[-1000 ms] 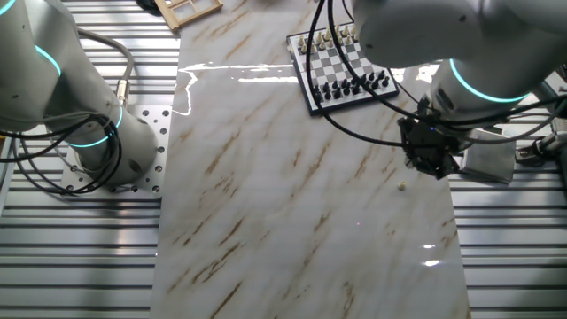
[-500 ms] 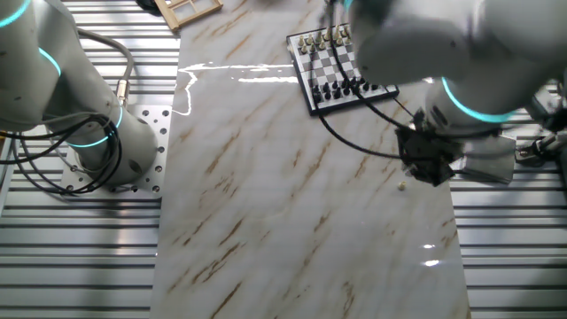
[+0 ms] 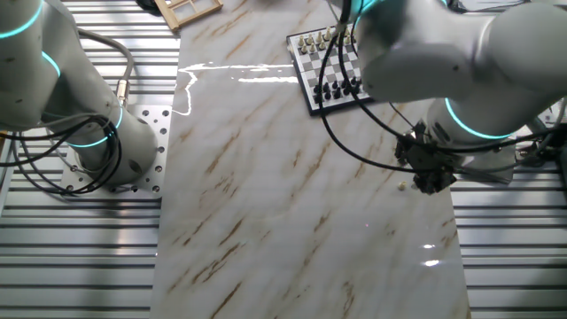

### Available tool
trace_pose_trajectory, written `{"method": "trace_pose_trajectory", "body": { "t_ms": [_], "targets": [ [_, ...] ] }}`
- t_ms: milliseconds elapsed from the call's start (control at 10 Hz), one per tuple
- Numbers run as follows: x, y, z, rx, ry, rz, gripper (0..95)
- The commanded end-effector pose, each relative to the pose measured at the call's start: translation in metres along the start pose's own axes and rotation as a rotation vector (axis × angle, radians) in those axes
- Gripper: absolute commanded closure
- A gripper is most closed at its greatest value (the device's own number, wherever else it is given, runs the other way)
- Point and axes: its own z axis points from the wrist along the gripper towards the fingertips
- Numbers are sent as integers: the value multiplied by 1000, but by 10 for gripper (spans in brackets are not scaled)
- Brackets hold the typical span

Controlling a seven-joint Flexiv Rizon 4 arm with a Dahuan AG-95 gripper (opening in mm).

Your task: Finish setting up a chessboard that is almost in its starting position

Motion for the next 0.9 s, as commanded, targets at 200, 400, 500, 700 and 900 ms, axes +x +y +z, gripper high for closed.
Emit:
{"method": "trace_pose_trajectory", "body": {
  "t_ms": [200,400,500,700,900],
  "targets": [
    [-2,-5,16,3,6,-14,380],
    [-3,-6,22,5,9,-13,380],
    [-4,-6,24,7,17,-9,570],
    [-5,-5,27,14,26,0,570],
    [-6,-5,29,13,29,4,570]
  ]
}}
